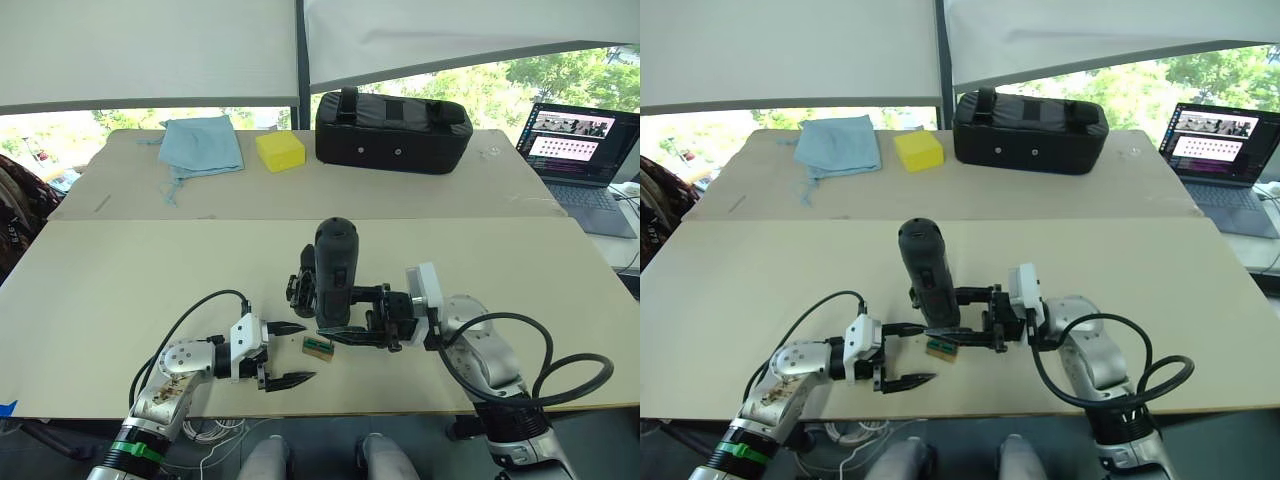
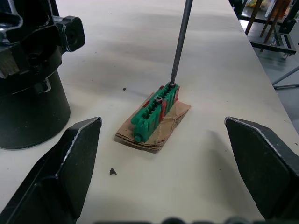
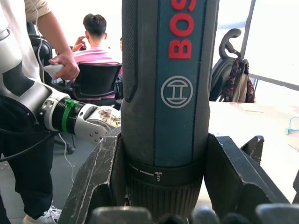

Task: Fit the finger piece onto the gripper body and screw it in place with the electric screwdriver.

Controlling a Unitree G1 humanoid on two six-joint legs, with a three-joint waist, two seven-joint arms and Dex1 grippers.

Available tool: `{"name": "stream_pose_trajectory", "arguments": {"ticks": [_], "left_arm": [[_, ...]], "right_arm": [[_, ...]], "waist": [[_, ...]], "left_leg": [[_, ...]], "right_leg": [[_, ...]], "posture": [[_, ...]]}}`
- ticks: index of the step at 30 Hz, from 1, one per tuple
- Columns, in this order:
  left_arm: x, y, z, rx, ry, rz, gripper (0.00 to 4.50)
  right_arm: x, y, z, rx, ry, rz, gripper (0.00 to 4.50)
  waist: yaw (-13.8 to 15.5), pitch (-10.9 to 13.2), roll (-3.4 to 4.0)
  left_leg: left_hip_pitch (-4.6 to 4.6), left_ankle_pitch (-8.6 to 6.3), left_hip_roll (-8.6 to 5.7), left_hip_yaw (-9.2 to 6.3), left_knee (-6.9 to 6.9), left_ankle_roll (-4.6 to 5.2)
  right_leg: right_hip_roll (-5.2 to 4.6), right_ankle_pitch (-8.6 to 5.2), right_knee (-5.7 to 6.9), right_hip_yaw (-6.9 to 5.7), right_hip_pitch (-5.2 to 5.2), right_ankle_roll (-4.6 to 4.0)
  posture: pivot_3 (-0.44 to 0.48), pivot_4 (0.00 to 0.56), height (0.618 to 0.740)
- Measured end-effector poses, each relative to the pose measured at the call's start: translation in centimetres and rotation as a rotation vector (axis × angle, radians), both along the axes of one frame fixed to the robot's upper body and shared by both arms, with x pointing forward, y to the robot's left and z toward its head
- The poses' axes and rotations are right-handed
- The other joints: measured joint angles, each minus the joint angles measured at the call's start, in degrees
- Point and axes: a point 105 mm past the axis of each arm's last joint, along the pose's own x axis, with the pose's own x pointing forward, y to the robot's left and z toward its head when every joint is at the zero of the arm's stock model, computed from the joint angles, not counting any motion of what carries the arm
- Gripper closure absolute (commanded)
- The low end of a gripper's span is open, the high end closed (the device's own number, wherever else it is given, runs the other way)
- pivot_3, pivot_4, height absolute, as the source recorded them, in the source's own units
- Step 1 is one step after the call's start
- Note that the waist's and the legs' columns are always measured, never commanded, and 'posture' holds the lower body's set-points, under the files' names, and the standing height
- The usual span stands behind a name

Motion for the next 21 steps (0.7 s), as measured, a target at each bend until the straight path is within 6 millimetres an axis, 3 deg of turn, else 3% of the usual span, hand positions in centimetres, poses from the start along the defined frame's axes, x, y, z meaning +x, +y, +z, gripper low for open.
{"name": "stream_pose_trajectory", "arguments": {"ticks": [21], "left_arm": [[0.01, 0.02, -0.01, 0.0, 0.001, 0.001, 0.0]], "right_arm": [[-0.12, 0.12, 0.05, -0.024, -0.013, 0.01, 2.6]], "waist": [[0.0, -0.01, 0.0]], "left_leg": [[0.02, 0.0, 0.0, 0.0, 0.0, 0.0]], "right_leg": [[0.0, 0.0, 0.0, 0.0, 0.01, 0.0]], "posture": [[0.0, 0.15, 0.74]]}}
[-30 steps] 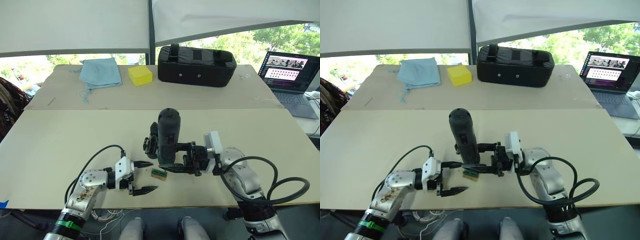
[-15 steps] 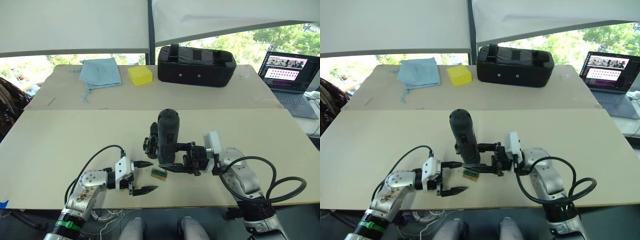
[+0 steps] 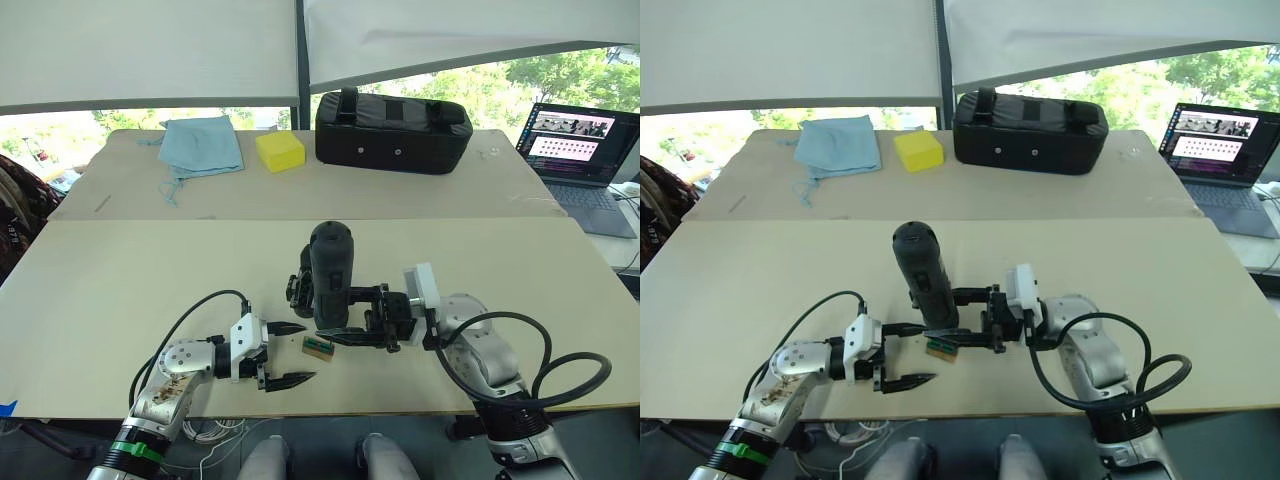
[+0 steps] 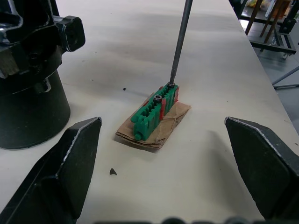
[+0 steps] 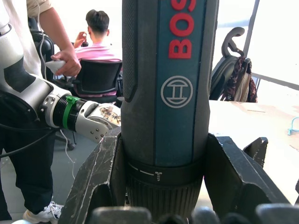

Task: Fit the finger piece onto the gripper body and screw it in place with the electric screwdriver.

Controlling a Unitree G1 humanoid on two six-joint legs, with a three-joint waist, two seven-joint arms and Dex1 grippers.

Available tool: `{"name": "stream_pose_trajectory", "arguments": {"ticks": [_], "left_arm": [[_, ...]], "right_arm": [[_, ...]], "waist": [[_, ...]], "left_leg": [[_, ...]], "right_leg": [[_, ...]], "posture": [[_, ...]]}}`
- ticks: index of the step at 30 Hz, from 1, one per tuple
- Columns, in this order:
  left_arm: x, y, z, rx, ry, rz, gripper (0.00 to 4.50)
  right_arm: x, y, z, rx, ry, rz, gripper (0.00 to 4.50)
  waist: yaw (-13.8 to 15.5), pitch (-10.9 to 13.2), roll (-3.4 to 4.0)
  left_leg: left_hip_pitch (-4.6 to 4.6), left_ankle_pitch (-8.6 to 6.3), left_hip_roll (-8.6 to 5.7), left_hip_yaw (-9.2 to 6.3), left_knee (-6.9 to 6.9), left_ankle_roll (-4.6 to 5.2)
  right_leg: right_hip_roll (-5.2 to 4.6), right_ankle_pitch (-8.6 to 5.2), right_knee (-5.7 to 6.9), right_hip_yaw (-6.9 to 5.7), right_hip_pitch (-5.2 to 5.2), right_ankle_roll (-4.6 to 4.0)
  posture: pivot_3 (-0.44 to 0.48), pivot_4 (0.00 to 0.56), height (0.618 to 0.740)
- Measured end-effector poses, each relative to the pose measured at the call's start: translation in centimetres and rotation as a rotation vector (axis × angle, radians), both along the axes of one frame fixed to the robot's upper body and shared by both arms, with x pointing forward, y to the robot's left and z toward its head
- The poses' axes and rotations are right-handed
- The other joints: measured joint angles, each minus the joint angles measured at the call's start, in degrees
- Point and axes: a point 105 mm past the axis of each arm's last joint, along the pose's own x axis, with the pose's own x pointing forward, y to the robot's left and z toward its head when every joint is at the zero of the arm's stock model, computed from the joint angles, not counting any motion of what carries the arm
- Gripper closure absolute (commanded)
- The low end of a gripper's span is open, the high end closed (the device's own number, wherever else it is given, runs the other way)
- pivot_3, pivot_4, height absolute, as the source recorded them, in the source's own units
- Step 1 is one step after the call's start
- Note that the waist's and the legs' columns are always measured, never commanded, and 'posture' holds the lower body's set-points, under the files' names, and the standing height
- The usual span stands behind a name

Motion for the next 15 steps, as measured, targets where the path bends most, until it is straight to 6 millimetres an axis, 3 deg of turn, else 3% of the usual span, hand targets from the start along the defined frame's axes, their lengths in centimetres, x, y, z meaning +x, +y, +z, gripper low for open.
{"name": "stream_pose_trajectory", "arguments": {"ticks": [15], "left_arm": [[-0.1, 0.3, 0.1, -0.024, 0.009, 0.018, 0.0]], "right_arm": [[-0.5, -0.2, 2.0, 0.049, 0.014, 0.028, 2.6]], "waist": [[-0.13, 0.0, 0.0]], "left_leg": [[-0.01, 0.0, 0.04, 0.0, 0.0, 0.0]], "right_leg": [[0.02, 0.0, 0.0, 0.0, -0.03, 0.0]], "posture": [[0.0, 0.15, 0.74]]}}
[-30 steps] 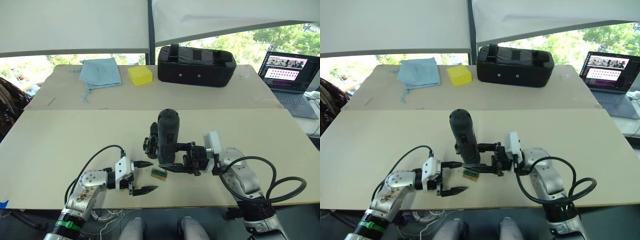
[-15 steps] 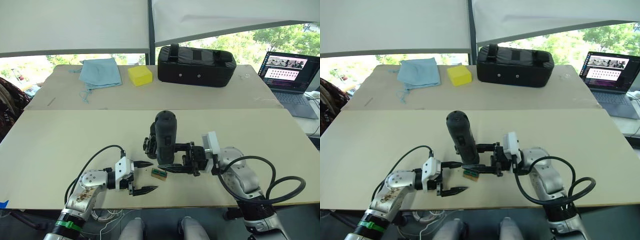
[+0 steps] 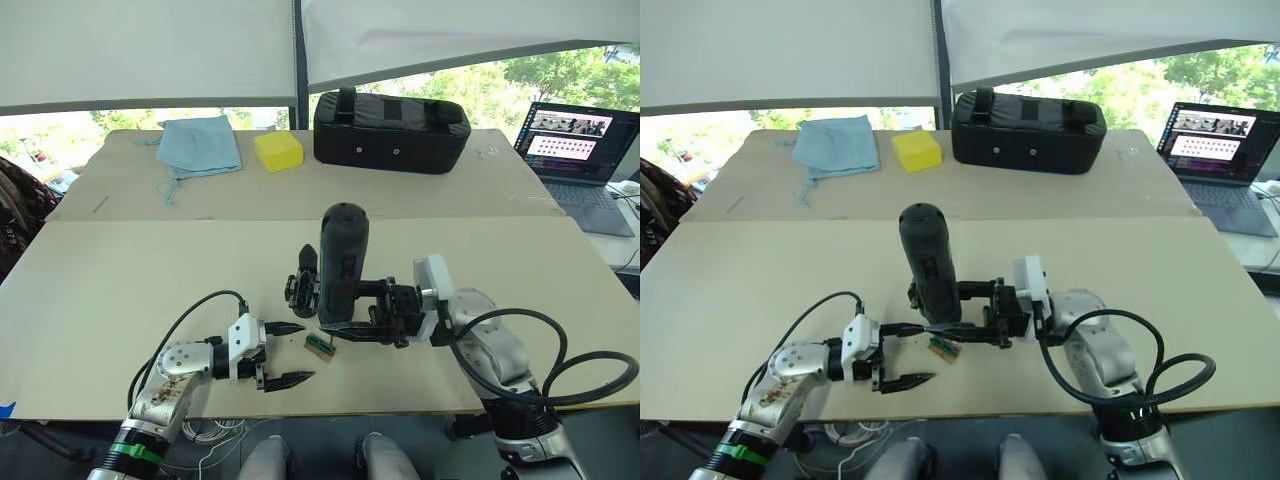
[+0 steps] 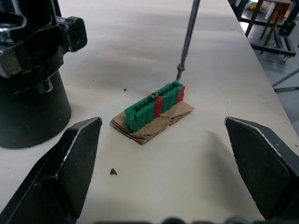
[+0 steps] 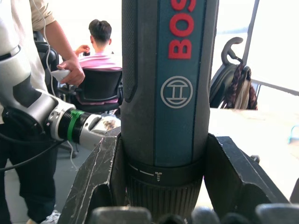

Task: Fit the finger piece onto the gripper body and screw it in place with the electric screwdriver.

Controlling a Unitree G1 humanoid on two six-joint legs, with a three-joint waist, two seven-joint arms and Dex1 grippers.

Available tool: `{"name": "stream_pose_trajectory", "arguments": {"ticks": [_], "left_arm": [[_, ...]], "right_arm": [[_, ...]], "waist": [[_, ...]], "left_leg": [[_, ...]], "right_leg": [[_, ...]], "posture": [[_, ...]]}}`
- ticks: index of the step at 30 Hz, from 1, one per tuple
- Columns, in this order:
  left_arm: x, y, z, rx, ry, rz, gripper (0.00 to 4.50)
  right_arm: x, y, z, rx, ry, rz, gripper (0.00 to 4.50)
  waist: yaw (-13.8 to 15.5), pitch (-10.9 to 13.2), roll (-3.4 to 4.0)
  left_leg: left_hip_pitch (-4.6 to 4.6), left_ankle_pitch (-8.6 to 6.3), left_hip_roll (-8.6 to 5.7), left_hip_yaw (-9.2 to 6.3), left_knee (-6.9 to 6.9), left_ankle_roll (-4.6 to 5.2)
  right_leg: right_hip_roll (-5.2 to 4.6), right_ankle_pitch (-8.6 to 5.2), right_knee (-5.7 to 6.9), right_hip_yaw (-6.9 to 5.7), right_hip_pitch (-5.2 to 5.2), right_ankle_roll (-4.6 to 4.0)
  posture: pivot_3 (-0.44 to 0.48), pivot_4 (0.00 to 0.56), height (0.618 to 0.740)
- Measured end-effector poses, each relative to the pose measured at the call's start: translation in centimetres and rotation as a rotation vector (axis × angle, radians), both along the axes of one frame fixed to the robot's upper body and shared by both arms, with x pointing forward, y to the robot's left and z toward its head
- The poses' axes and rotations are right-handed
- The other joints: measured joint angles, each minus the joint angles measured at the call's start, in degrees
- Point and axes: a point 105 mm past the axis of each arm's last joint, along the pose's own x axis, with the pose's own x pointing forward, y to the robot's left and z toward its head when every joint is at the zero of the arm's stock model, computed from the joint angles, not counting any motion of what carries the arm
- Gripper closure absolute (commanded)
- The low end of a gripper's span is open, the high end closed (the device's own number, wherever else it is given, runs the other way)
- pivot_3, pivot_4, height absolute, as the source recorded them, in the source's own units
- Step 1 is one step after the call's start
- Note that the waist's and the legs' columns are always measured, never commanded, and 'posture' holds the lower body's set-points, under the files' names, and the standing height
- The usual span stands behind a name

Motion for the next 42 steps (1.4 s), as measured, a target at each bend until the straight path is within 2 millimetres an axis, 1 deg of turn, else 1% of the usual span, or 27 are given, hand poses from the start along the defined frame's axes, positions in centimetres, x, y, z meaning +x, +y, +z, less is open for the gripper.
{"name": "stream_pose_trajectory", "arguments": {"ticks": [4, 7, 10, 15, 17, 19, 24, 30, 34, 37, 42], "left_arm": [[-0.1, 0.3, 0.1, -0.012, 0.006, 0.008, 0.0], [-0.6, 0.9, 0.4, -0.021, 0.005, 0.011, 0.0], [-0.8, 1.9, 1.6, -0.054, -0.014, 0.032, 0.0], [-0.7, 3.8, 4.9, -0.163, -0.04, 0.119, 0.0], [-0.6, 4.4, 5.8, -0.174, -0.046, 0.14, 0.0], [-0.6, 4.9, 6.4, -0.185, -0.045, 0.158, 0.0], [-0.3, 6.6, 7.5, -0.196, -0.046, 0.215, 0.0], [0.5, 6.9, 8.0, -0.21, -0.06, 0.239, 0.0], [0.7, 6.8, 7.9, -0.22, -0.058, 0.247, 0.0], [0.7, 6.6, 7.7, -0.23, -0.053, 0.247, 0.0], [0.8, 6.4, 7.4, -0.221, -0.05, 0.257, 0.0]], "right_arm": [[-0.2, -0.1, 0.5, 0.008, -0.003, 0.007, 2.6], [-0.2, -0.5, 0.9, 0.013, -0.001, -0.004, 2.6], [0.2, -1.0, 1.9, 0.016, -0.013, -0.02, 2.6], [0.7, -1.8, 4.3, 0.049, -0.035, -0.04, 2.6], [0.9, -1.9, 5.2, 0.065, -0.042, -0.045, 2.6], [1.1, -2.0, 5.9, 0.077, -0.046, -0.054, 2.6], [3.2, -2.7, 7.7, 0.129, -0.016, -0.115, 2.6], [5.4, -1.6, 9.3, 0.189, 0.022, -0.137, 2.6], [6.3, -0.9, 8.9, 0.183, 0.052, -0.144, 2.6], [6.6, -0.2, 8.4, 0.176, 0.072, -0.136, 2.6], [6.4, 0.8, 8.6, 0.194, 0.073, -0.106, 2.6]], "waist": [[-0.01, 0.0, 0.0], [-0.04, 0.0, 0.0], [-0.04, 0.01, 0.0], [-0.02, 0.01, 0.0], [-0.01, 0.01, 0.0], [0.0, 0.01, 0.0], [-0.06, 0.01, 0.01], [-0.09, 0.01, 0.01], [-0.08, 0.01, 0.01], [-0.1, 0.01, 0.01], [-0.14, 0.02, 0.01]], "left_leg": [[-0.01, 0.0, 0.0, 0.0, 0.0, 0.0], [-0.04, 0.0, 0.02, 0.0, 0.0, 0.0], [-0.04, 0.0, 0.04, 0.0, 0.0, 0.0], [-0.06, 0.0, 0.07, 0.01, 0.0, 0.0], [-0.06, 0.0, 0.06, 0.01, 0.0, 0.0], [-0.05, 0.0, 0.06, 0.01, 0.0, 0.0], [-0.06, 0.0, 0.07, 0.03, -0.01, 0.0], [-0.06, 0.0, 0.06, 0.04, -0.01, 0.0], [-0.1, 0.0, 0.05, 0.04, -0.02, 0.0], [-0.12, 0.0, 0.04, 0.04, -0.02, 0.0], [-0.12, 0.0, 0.06, 0.04, -0.02, 0.0]], "right_leg": [[0.0, 0.0, 0.0, 0.0, -0.02, 0.0], [0.0, 0.0, 0.0, 0.0, -0.05, -0.01], [-0.01, 0.01, -0.01, 0.0, -0.06, -0.02], [-0.01, 0.02, -0.03, -0.01, -0.06, -0.03], [-0.01, 0.02, -0.03, 0.0, -0.06, -0.03], [0.0, 0.02, -0.03, 0.0, -0.05, -0.03], [0.02, 0.03, -0.02, 0.0, -0.09, -0.05], [0.03, 0.05, -0.02, 0.0, -0.09, -0.08], [0.02, 0.05, -0.03, 0.0, -0.14, -0.08], [0.01, 0.05, -0.03, 0.0, -0.16, -0.08], [0.03, 0.06, -0.02, 0.0, -0.18, -0.1]], "posture": [[0.0, 0.15, 0.74], [0.0, 0.15, 0.74], [0.0, 0.15, 0.74], [0.0, 0.15, 0.74], [0.0, 0.15, 0.74], [0.0, 0.15, 0.74], [0.0, 0.15, 0.74], [0.0, 0.15, 0.74], [0.0, 0.15, 0.74], [0.0, 0.15, 0.74], [0.0, 0.15, 0.74]]}}
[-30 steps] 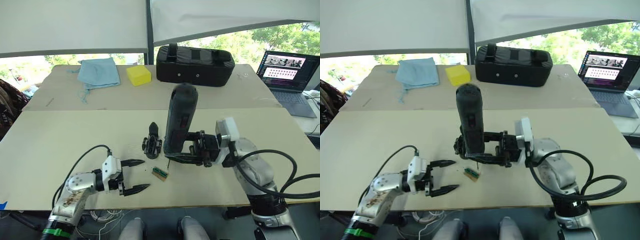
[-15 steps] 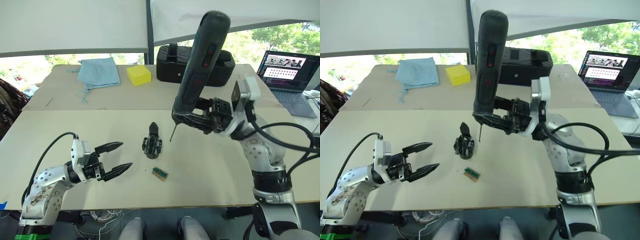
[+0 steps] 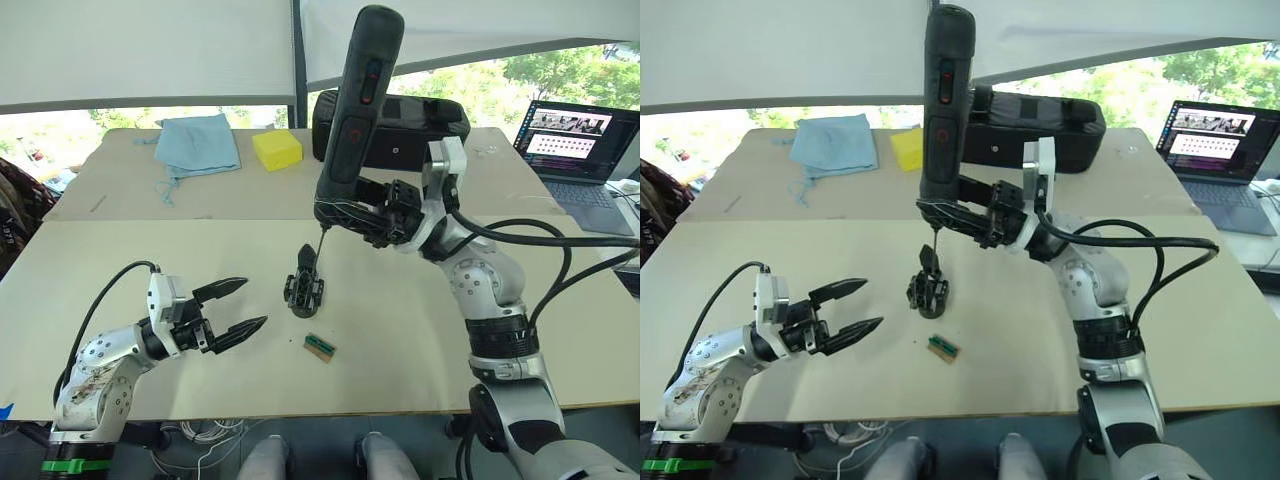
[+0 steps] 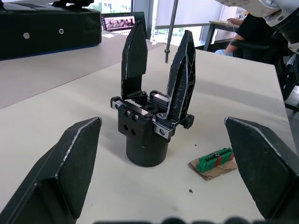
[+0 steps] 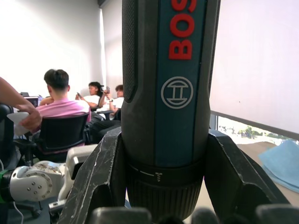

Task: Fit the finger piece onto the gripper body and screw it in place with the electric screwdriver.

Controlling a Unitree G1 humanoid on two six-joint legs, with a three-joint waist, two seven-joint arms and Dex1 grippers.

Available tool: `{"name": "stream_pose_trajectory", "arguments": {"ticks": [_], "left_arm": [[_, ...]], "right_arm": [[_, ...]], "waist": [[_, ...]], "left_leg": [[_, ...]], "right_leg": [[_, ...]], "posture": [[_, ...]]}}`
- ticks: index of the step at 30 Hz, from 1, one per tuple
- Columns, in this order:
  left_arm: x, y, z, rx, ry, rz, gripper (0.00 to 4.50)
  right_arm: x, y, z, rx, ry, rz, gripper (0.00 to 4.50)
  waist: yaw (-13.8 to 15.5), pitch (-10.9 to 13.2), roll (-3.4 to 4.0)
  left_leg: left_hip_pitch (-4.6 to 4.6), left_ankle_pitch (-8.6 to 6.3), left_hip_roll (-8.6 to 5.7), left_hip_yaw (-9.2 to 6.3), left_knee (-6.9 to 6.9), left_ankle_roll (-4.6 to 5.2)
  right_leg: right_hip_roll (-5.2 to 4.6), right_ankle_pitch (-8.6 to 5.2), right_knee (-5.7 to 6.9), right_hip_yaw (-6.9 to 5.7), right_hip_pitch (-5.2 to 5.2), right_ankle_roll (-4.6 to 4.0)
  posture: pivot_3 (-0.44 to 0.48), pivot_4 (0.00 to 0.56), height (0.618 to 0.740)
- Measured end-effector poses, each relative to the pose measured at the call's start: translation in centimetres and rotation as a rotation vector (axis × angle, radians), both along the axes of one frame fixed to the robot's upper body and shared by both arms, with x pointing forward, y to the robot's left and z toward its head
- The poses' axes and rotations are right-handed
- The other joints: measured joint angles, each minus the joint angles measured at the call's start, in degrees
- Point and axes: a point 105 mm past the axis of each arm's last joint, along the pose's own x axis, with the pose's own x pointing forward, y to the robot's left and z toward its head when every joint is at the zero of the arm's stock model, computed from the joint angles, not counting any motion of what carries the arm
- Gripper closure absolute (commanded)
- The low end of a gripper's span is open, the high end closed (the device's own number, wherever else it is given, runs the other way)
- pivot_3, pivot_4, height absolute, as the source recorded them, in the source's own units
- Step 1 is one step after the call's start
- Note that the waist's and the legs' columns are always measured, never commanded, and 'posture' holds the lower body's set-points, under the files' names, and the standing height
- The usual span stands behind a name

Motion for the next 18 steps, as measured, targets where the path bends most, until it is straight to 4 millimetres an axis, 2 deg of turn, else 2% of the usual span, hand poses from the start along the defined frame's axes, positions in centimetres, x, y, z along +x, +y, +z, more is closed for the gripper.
{"name": "stream_pose_trajectory", "arguments": {"ticks": [18], "left_arm": [[0.3, -0.7, -1.7, 0.033, 0.012, 0.02, 0.0]], "right_arm": [[0.0, 2.9, -0.6, -0.004, -0.003, 0.049, 2.6]], "waist": [[-0.03, 0.01, 0.01]], "left_leg": [[0.0, 0.0, -0.02, 0.0, -0.02, 0.0]], "right_leg": [[-0.01, 0.01, 0.0, 0.0, -0.02, -0.01]], "posture": [[0.0, 0.15, 0.74]]}}
